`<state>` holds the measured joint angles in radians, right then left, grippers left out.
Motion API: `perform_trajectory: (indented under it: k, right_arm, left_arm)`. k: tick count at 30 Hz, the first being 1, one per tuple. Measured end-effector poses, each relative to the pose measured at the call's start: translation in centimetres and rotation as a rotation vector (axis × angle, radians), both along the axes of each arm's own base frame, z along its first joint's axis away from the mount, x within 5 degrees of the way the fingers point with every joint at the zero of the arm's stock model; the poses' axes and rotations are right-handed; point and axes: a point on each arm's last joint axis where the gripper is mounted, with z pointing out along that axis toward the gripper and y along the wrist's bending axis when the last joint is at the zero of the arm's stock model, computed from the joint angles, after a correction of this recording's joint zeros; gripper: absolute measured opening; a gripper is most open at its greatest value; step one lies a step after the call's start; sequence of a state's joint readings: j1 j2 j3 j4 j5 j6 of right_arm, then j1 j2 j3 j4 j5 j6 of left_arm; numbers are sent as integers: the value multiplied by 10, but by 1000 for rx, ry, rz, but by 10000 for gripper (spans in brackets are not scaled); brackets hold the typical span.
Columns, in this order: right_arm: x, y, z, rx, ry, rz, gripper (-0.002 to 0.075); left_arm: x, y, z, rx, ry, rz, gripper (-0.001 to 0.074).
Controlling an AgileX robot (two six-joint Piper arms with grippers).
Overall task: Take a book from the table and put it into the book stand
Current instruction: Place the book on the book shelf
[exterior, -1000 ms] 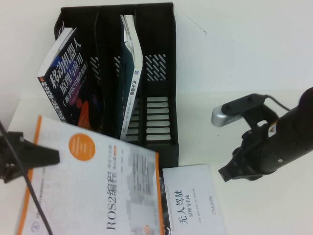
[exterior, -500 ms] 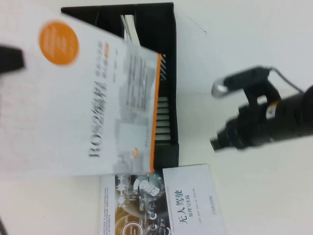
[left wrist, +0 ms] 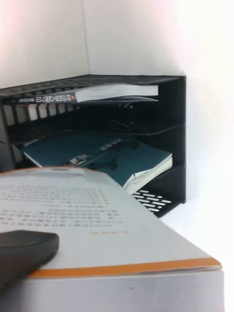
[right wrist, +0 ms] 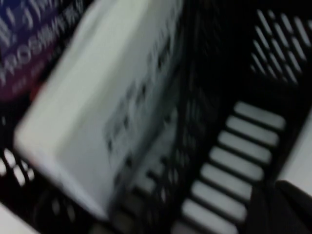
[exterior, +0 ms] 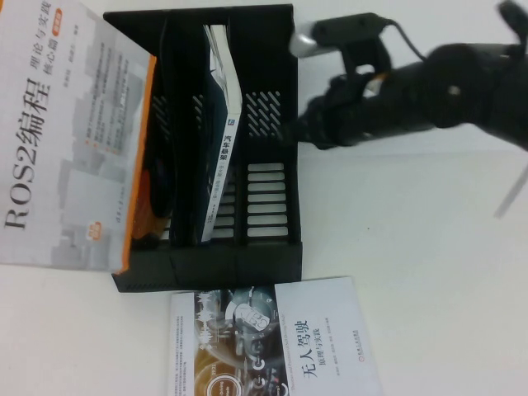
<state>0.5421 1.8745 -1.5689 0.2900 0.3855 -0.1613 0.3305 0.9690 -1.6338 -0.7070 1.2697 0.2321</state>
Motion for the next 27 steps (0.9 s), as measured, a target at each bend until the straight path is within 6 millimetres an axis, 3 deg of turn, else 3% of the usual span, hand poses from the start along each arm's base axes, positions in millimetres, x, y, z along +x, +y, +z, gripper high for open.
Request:
perform_trajectory:
  k: [10,16,20,27]
  right_arm:
    - [34,51,-8,62,0,56,-1]
    - [43,80,-20,35,-26,136,-2]
    - [45,90,-25,83,-19,151,-2]
    - [43,100,-18,192,-53,206,-2]
  left_arm:
    - [0,7,-3,30,32,77,103]
    - [-16,5,-1,56,7,117,103]
    - [-22,3,1,53,-6,120,103]
    - [-25,1,2,49,-15,121,103]
